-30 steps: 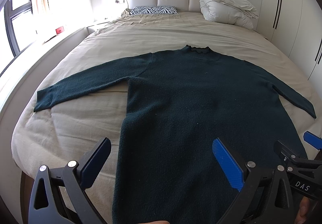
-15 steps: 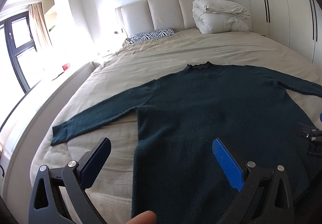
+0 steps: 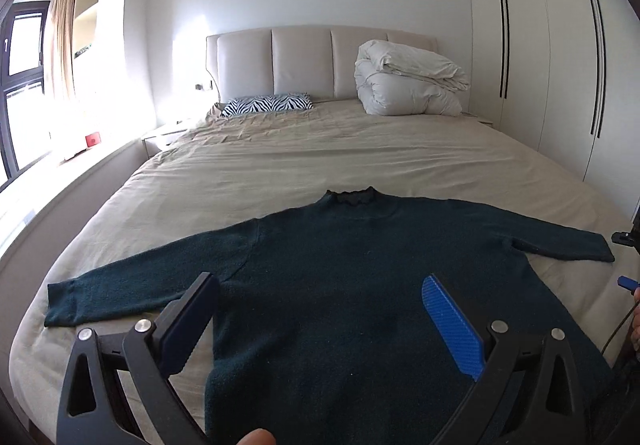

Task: Fold small clothes
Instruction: 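Grasp the sleeve cuff with the right gripper and lift it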

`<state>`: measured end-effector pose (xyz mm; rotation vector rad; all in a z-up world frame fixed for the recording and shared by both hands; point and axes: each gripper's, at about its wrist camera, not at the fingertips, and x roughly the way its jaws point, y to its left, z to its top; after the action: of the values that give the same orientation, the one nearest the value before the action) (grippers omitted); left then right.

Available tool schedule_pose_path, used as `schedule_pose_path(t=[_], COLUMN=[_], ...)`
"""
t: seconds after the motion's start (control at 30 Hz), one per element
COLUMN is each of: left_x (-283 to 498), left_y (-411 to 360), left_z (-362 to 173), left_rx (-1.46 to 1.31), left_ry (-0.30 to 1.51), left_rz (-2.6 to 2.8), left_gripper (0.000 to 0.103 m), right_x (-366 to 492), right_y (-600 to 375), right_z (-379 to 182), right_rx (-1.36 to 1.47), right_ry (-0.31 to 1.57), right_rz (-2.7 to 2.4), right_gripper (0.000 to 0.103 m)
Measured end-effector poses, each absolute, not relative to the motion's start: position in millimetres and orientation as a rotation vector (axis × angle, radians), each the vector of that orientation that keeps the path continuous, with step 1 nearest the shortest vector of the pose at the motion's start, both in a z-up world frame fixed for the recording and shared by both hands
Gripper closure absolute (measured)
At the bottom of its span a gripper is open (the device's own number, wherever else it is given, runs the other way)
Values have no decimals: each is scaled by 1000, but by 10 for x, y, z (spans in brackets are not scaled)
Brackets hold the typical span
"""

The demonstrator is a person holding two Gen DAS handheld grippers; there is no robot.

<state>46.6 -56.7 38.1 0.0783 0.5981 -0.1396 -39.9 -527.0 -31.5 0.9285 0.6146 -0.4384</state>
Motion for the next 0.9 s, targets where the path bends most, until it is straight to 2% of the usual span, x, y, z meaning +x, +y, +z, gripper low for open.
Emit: schedule_pose_path(t=[0.07,0.23,0.43,0.47,0.53,0.6,0.63,0.7,0.8,0.9], left_x=[568,737,1219,1280,1398,1485,1520,1583,1705,1851], left_y=[-649,-814,-862,-858,-882,-914,-943,-988,-1048,-1080], left_z=[296,258,57,6,-81,-153,-182,-230,-299,-376], left_rx=[87,121,-67,-109,-172,-201,-204,-211,-237,-282], left_ry=[656,625,756,776,801,821,829,849,885,922], left_rz=[-151,-151,-269,-289,-324,-352,-365,-394,-438,-484], left_gripper=[0,0,0,0,1,2,3,8,12,16], right_x=[-439,-378,-178,-156,-45,40,86,224,353,557], right_y=[-5646,-6408,-6868,-6938,-7011,-7151,-7231,-7346,-7472,-7461], right_z=[-477,-868,-1186,-1219,-1247,-1303,-1334,-1383,-1424,-1297], right_rx=[1030,1245,1320,1320,1314,1313,1313,1318,1308,1209], right_ry=[577,527,489,480,480,485,486,499,515,549], right_rz=[-470,-471,-511,-517,-531,-529,-526,-539,-555,-578], right_gripper=[0,7,8,11,20,38,43,73,91,95])
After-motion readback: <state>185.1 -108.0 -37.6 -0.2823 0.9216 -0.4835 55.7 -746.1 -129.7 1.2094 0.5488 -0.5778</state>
